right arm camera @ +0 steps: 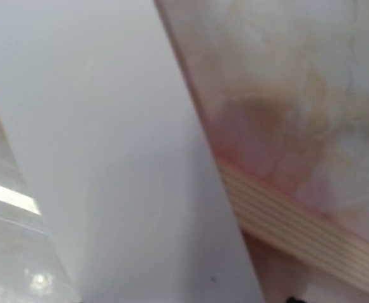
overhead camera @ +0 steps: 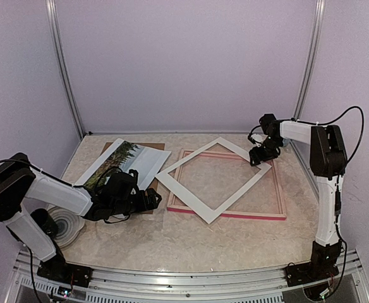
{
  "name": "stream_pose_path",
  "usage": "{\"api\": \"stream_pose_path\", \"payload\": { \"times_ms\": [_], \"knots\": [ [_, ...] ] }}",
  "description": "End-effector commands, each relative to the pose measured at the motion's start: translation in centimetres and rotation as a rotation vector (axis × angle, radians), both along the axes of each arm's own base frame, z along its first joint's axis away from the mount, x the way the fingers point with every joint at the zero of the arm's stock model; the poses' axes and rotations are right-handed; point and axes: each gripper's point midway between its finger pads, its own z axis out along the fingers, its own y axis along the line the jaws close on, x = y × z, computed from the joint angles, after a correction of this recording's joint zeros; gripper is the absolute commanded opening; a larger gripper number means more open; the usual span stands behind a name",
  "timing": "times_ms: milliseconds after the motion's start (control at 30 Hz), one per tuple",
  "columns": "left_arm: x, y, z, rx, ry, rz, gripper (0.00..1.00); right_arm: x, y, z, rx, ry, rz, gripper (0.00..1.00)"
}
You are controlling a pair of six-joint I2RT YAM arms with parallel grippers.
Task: Put the photo into the frame
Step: Pick up the mat board from the frame body.
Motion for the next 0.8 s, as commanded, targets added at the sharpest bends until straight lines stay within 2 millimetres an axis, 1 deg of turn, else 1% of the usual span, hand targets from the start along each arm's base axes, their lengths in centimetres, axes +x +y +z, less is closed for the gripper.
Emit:
{"api": "stream_pose_path", "payload": {
  "times_ms": [0,133,300,467,667,767],
  "knots": [
    [-0.7,0.0,-1.3,0.017,0.035,-0.015,0.99,-0.6,-0.1,-1.1,0.018,0.033,-0.010,0.66],
    [-0.8,0.0,-1.2,0.015,0.036,-0.017,0.99,-0.9,-0.3,-1.3,0.017,0.042,-0.018,0.64],
    [-0.8,0.0,-1.1,0.013,0.033,-0.019,0.99,-1.4,-0.5,-0.8,0.020,0.040,-0.041,0.62],
    [-0.7,-0.3,-1.0,0.002,0.033,-0.024,0.99,-2.2,-0.9,0.2,0.026,0.024,-0.104,0.62],
    [-0.8,-0.6,-1.3,-0.007,0.038,-0.034,0.99,-2.6,-1.3,2.7,0.054,-0.030,-0.192,0.61],
    [-0.8,-0.6,-1.3,-0.006,0.039,-0.035,0.99,-3.0,-1.7,3.2,0.058,-0.035,-0.233,0.60]
  ]
}}
